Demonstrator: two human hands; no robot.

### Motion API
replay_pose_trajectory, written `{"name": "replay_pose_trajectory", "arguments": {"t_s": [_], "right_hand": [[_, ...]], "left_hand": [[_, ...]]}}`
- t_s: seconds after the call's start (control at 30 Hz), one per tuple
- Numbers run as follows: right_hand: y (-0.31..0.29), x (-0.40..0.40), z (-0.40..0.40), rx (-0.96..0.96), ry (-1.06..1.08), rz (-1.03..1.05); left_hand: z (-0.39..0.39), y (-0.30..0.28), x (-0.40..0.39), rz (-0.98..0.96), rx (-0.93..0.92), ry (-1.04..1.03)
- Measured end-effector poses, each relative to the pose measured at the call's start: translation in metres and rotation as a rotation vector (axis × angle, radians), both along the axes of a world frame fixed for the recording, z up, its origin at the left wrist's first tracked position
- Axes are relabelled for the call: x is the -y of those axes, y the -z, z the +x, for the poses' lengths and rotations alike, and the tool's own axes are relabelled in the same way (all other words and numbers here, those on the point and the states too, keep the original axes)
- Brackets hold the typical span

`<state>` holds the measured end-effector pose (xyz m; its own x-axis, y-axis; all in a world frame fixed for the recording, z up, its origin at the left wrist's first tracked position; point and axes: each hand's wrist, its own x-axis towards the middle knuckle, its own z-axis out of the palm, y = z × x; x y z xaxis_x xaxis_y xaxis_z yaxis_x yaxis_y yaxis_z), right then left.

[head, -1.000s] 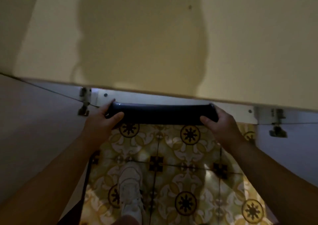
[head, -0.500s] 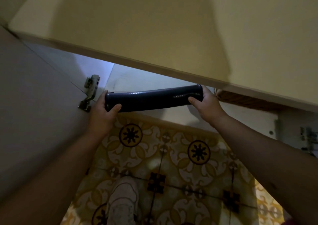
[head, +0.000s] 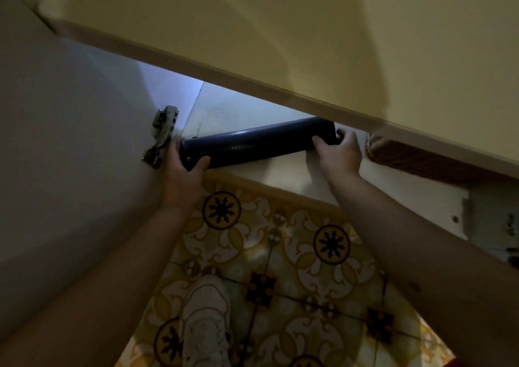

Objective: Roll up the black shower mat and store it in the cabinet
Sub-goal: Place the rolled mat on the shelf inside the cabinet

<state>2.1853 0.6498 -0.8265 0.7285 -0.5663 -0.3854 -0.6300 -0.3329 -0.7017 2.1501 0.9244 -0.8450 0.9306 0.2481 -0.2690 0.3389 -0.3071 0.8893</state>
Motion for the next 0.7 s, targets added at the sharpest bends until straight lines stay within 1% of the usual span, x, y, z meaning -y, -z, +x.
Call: {"name": "replay_pose_trajectory", "arguments": {"t_s": [0.03, 0.1, 0.13, 0.17, 0.2, 0.3, 0.37, 0.47, 0.57, 0.63, 0.7], "right_hand": [[0.001, -0.009, -0.004, -0.017, 0.129, 0.095], [0.004, -0.031, -0.012, -0.056, 0.322, 0.436], [0.007, -0.044, -0.015, -0.039, 0.367, 0.608], [0.010, -0.057, -0.017, -0.007, 0.384, 0.734], [0.014, -0.068, -0.017, 0.016, 0.380, 0.791], [0.022, -0.088, -0.011, 0.028, 0.362, 0.750], [0.024, -0.093, -0.001, 0.071, 0.365, 0.750], [0.029, -0.096, 0.014, 0.105, 0.362, 0.798], [0.033, -0.099, 0.028, 0.084, 0.321, 0.836], [0.035, -0.103, 0.036, 0.083, 0.275, 0.819], [0.035, -0.111, 0.040, 0.110, 0.249, 0.824]], "left_hand": [[-0.001, 0.001, -0.001, 0.008, -0.010, 0.001], [-0.005, 0.003, -0.002, 0.033, -0.041, 0.017], [-0.007, 0.005, -0.002, 0.038, -0.045, 0.020], [-0.009, 0.005, -0.002, 0.035, -0.042, 0.015], [-0.010, 0.006, -0.002, 0.027, -0.039, 0.003], [-0.012, 0.003, 0.002, 0.062, -0.051, -0.039], [-0.016, 0.004, 0.008, 0.106, -0.069, -0.067], [-0.028, 0.006, 0.018, 0.091, -0.109, -0.136], [-0.031, 0.009, 0.023, 0.126, -0.120, -0.189], [-0.031, 0.009, 0.026, 0.118, -0.119, -0.237], [-0.031, 0.009, 0.029, 0.071, -0.127, -0.294]]}}
